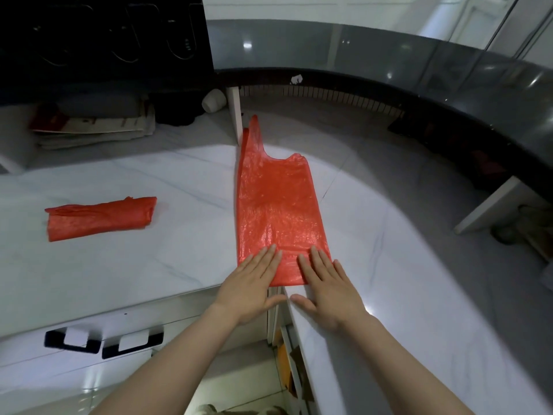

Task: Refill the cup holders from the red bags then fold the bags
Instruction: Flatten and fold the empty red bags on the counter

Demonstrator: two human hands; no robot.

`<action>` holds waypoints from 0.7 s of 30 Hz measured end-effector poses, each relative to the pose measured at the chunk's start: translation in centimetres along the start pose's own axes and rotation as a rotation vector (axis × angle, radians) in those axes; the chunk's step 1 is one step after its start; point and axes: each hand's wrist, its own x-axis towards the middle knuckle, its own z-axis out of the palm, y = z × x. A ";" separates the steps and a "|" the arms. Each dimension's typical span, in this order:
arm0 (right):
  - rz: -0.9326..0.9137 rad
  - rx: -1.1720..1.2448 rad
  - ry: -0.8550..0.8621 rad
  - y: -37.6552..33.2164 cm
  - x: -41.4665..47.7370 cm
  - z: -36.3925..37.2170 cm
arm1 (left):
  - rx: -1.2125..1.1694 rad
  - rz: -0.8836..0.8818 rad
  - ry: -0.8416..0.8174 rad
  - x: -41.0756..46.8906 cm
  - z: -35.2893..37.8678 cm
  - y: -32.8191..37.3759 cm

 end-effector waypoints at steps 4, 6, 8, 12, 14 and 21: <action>0.007 0.027 -0.001 0.4 -0.1 -0.6 | 0.025 -0.033 0.057 -1.7 0.4 -2.0; 0.002 0.053 0.029 0.3 -0.1 -0.5 | -0.017 -0.017 0.129 -2.5 -0.2 -2.4; -0.003 0.090 0.060 0.5 -0.1 -0.5 | -0.042 0.016 0.171 -2.8 -0.9 -2.5; 0.016 0.207 0.257 1.0 -0.4 -0.7 | -0.205 -0.021 0.163 -2.7 -1.1 -3.1; 0.092 0.322 0.343 1.2 -0.6 -0.7 | -0.316 -0.072 0.195 -2.8 -0.7 -3.6; 0.073 0.403 0.291 1.9 -0.5 -1.1 | -0.559 -0.263 0.277 -2.7 -1.3 -3.3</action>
